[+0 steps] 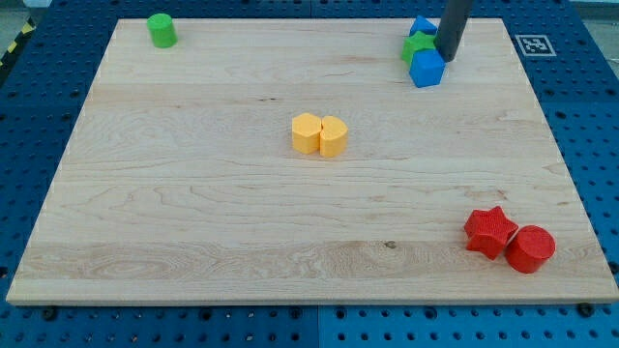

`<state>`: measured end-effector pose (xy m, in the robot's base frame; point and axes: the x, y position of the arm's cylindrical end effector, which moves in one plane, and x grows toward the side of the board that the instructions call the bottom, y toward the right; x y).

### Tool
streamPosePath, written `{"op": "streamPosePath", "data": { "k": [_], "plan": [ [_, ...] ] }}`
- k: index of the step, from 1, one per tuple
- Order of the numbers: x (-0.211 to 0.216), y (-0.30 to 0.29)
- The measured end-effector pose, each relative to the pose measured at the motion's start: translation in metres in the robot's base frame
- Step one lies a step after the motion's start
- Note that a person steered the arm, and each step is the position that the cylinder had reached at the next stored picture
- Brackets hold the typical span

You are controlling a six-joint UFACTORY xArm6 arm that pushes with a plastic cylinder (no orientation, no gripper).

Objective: Push green star to the bottom right of the green circle

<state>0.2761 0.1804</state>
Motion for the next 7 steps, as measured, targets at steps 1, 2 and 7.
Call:
{"op": "streamPosePath", "data": {
  "k": [1,2,7],
  "plan": [
    [-0.011,-0.005],
    [-0.015,-0.005],
    [-0.012,-0.058]
  ]
}}
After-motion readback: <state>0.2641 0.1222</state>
